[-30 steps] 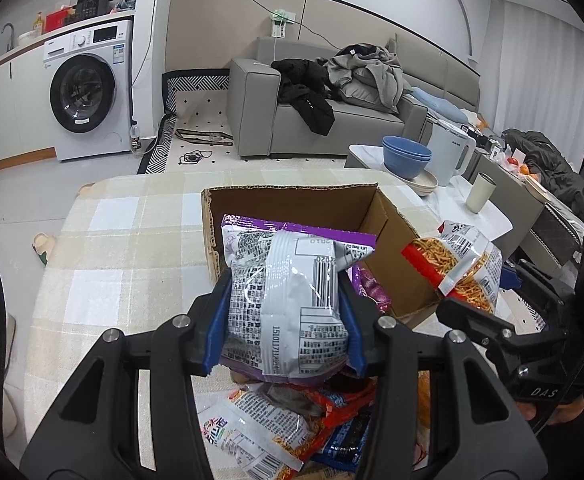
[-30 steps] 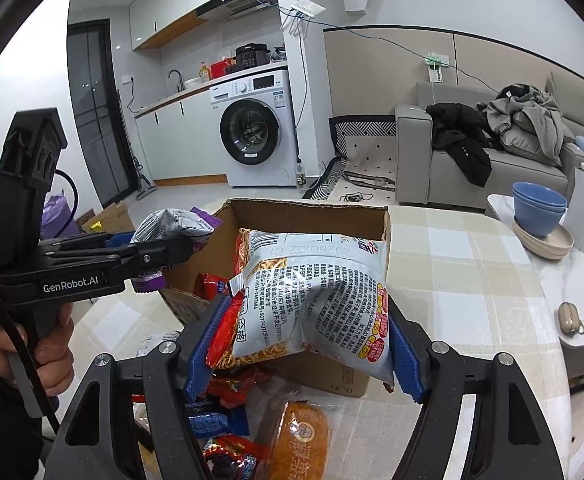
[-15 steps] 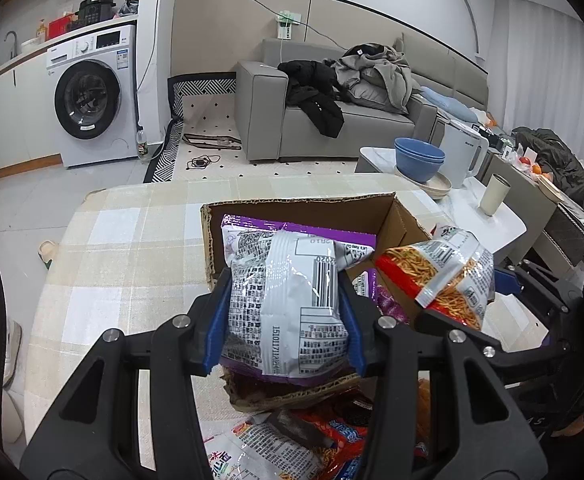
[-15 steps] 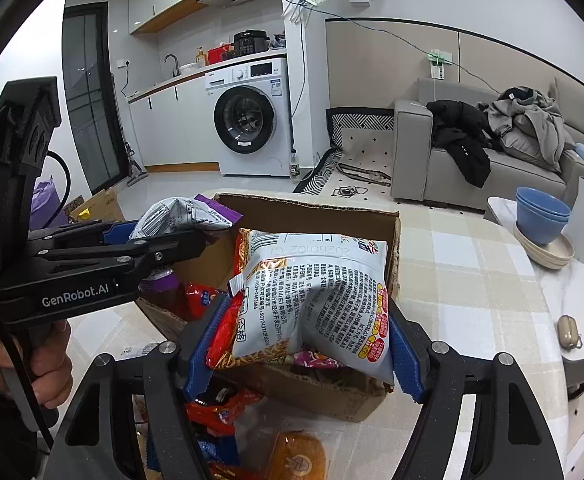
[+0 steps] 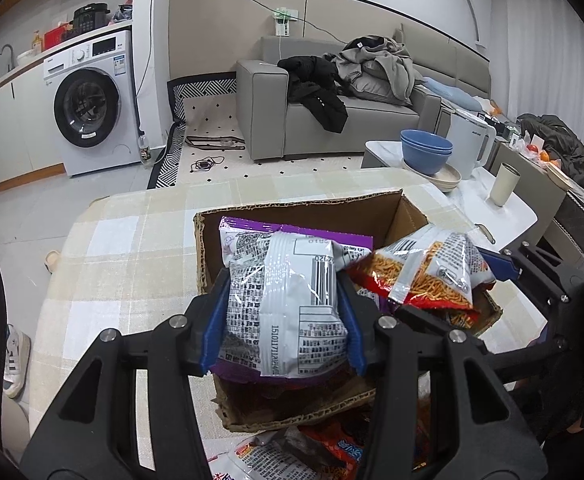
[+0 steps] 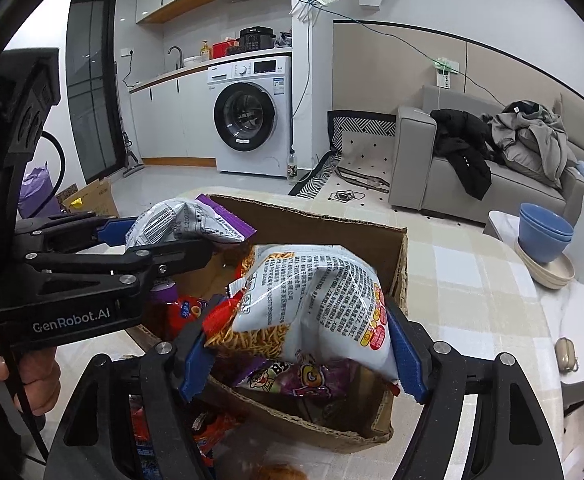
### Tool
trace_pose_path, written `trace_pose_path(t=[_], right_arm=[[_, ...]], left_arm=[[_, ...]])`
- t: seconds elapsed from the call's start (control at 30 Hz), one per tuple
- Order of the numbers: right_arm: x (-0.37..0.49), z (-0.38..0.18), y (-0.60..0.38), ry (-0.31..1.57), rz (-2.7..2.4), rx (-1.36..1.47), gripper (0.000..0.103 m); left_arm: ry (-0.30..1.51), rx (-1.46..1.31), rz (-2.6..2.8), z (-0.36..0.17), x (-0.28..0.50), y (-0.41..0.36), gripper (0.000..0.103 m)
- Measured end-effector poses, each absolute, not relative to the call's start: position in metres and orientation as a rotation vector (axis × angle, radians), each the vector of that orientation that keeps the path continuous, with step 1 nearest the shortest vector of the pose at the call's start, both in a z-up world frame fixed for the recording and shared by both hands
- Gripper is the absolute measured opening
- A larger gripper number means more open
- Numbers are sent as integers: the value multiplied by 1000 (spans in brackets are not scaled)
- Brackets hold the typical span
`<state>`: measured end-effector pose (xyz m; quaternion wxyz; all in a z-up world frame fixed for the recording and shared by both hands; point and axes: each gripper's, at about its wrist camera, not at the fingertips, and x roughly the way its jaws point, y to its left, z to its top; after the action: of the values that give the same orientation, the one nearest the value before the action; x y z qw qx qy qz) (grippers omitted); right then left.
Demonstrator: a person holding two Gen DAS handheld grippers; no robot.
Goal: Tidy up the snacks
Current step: 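Open both grippers to drop the white bags into the box, then withdraw both grippers from the box back toward the snack pile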
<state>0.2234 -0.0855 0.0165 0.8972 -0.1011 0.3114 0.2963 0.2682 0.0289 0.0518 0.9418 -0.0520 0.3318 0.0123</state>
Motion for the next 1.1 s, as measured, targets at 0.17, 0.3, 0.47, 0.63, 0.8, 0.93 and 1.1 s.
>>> trace_pose_path(t=[0.17, 0.3, 0.47, 0.63, 0.8, 0.93, 1.1], right_arm=[[220, 17, -91, 633, 629, -211, 88], [216, 20, -103, 625, 604, -186, 99], [211, 26, -122, 627, 583, -128, 102], [199, 27, -142, 652, 581, -85, 102], [184, 20, -157, 697, 574, -60, 102], [174, 9, -165, 731, 561, -61, 102], [164, -8, -173, 777, 550, -59, 102]], left_arm=[[694, -104, 1, 50, 272, 28, 51], [692, -107, 0, 52, 269, 27, 74], [679, -122, -21, 59, 254, 27, 91], [659, -109, -31, 66, 224, 26, 102], [659, -100, -16, 67, 189, 30, 102], [668, -121, -8, 61, 160, 34, 102], [679, -125, 14, 50, 133, 40, 102]])
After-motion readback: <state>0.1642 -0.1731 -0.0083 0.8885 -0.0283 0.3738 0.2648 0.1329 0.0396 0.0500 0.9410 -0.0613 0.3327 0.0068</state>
